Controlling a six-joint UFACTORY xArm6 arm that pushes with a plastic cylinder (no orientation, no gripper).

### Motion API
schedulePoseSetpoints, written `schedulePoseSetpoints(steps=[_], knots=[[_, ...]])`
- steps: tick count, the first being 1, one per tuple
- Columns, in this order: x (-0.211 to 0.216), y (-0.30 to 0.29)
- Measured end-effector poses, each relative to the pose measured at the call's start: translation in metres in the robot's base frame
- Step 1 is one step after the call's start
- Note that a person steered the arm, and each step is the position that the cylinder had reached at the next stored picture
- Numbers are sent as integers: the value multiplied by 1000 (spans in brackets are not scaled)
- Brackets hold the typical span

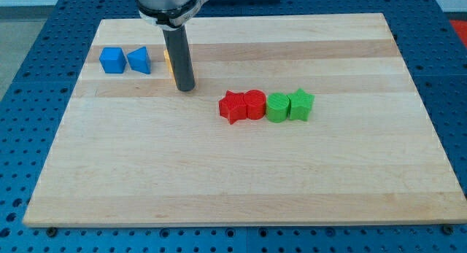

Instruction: Touch the bottom of yellow heart

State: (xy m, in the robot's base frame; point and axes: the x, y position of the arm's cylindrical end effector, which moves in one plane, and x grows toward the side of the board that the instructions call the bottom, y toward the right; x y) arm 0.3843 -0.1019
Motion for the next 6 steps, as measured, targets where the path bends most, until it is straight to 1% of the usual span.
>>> schedulePoseSetpoints(steps=[1, 2, 3, 4, 6], knots=[[21, -20], [26, -68], [17, -99], [9, -89], [7, -22]])
